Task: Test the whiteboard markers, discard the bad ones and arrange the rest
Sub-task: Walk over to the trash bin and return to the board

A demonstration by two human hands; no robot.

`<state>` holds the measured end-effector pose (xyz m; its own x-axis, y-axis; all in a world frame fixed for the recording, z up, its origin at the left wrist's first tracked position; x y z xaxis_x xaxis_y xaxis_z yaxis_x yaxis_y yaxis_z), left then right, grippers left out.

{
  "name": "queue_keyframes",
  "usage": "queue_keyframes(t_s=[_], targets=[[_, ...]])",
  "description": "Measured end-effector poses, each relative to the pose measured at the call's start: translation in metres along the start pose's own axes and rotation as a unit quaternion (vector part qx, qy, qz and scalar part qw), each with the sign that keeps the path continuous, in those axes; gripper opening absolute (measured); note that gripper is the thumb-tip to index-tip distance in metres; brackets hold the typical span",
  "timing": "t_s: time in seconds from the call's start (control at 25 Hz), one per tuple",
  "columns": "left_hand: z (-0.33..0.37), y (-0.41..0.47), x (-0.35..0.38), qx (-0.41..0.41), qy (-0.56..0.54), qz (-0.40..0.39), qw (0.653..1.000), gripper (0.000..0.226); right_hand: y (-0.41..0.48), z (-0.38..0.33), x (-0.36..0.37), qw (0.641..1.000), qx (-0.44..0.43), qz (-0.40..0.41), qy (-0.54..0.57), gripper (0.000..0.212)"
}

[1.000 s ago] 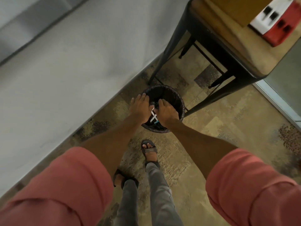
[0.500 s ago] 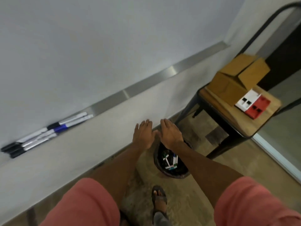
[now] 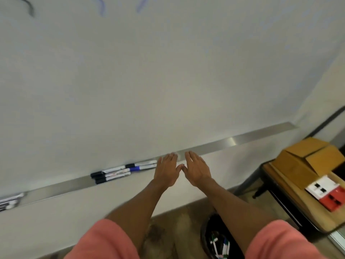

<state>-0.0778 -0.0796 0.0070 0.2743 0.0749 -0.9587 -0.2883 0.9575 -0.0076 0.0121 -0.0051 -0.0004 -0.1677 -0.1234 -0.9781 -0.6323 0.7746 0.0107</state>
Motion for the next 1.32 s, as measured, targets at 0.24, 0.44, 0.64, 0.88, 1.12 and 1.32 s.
queue_keyframes(t_s=[0.24,0.44,0.64,0.88,1.12,1.32], targets=[[-0.069,-0.037,-0.046,-0.066,0.023,0.038,0.997,0.057,0.02,-0.09,-0.007,0.995,-0.101,0.016,0.009,0.063],[-0.114,-0.061,-0.057,-0.107,0.033,0.05,0.993,0.058,0.03,-0.139,0.009,0.988,-0.153,0.006,-0.008,0.058],[-0.14,-0.072,-0.044,-0.132,0.023,0.028,0.991,0.056,0.04,-0.145,0.03,0.987,-0.157,-0.022,-0.03,0.046],[-0.155,-0.064,-0.031,-0.147,0.015,0.019,0.989,0.055,0.058,-0.146,0.054,0.983,-0.156,-0.076,-0.058,0.034],[-0.165,-0.062,-0.023,-0.162,0.019,0.015,0.986,0.052,0.069,-0.145,0.063,0.983,-0.136,-0.1,-0.073,0.028],[-0.17,-0.061,-0.022,-0.167,0.021,0.017,0.986,0.049,0.075,-0.144,0.069,0.982,-0.136,-0.096,-0.09,0.029]])
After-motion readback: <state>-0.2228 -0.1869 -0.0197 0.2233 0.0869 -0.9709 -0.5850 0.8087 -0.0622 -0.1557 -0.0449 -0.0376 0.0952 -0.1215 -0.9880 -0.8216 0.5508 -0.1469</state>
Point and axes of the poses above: each hand's wrist, its own y-axis towards the middle knuckle, its own x-axis out of the palm, z = x × y, the point moved 5 cm from there along y, towards the middle knuckle, and after that the axes turned 9 degrees about x, right-handed, at the moved point
